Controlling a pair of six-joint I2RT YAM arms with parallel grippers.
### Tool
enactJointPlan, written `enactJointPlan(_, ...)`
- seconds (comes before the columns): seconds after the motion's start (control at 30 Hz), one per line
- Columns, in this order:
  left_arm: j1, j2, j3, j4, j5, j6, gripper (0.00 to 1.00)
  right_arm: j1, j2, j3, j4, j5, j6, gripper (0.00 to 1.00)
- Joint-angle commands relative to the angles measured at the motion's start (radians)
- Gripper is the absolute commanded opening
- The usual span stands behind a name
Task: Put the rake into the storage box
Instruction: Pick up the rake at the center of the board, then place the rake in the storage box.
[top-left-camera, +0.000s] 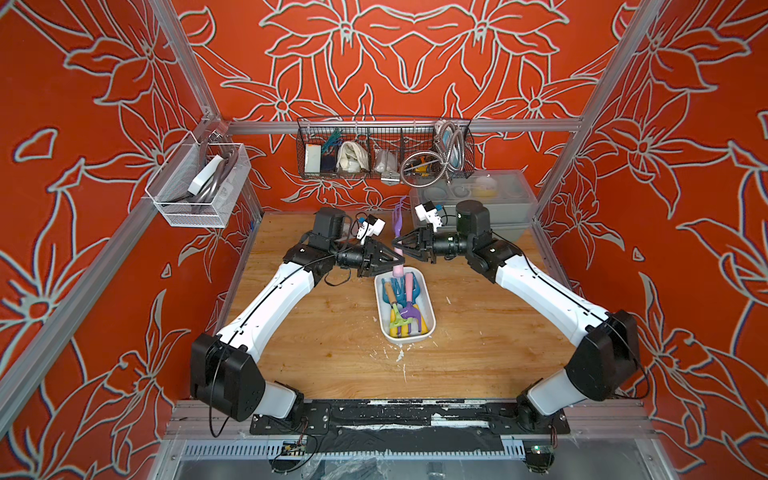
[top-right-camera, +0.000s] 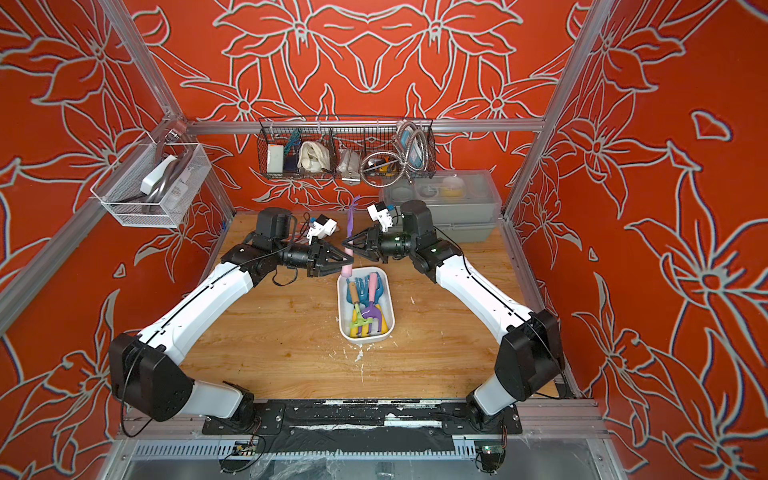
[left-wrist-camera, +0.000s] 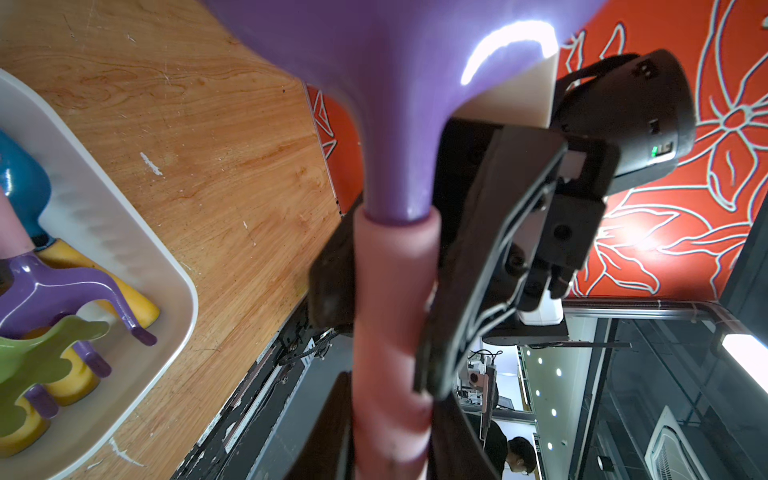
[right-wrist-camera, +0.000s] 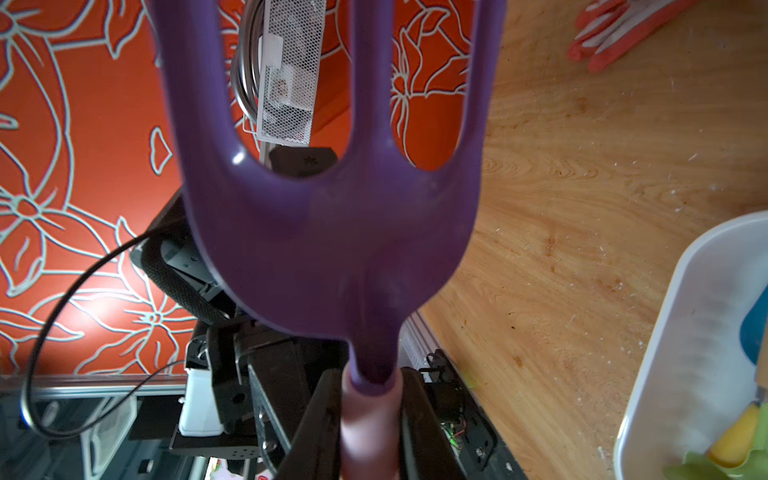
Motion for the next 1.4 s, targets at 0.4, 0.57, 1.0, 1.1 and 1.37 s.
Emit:
enactJointPlan(0.4, 0.002, -0.073, -0.022, -0.344, -0.216, 0.204, 0.57, -0.035, -0.06, 0.011, -0.405, 0.095, -0.311, 0.0)
enactJointPlan(0.57, 0.007, -0.077, -0.043, -0.483, -0.406, 0.262, 0.55, -0.035, -0.042, 0.002, -0.626, 0.203, -0.483, 0.0)
enactJointPlan(1.0, 0.008, -0.09, -0.135, -0.453, -0.485, 0.227, 0.52, 0.02, 0.066, -0.121, -0.701, 0.357, -0.585, 0.0)
enactJointPlan(1.1, 0.008, -0.088, -0.142, -0.45, -0.482, 0.225, 0.52, 0.028, 0.104, -0.102, -0.706, 0.373, -0.592, 0.0)
enactJointPlan(1.37, 0.008, -0.089, -0.16, -0.431, -0.477, 0.216, 0.51, 0.031, 0.16, -0.072, -0.726, 0.421, -0.608, 0.11)
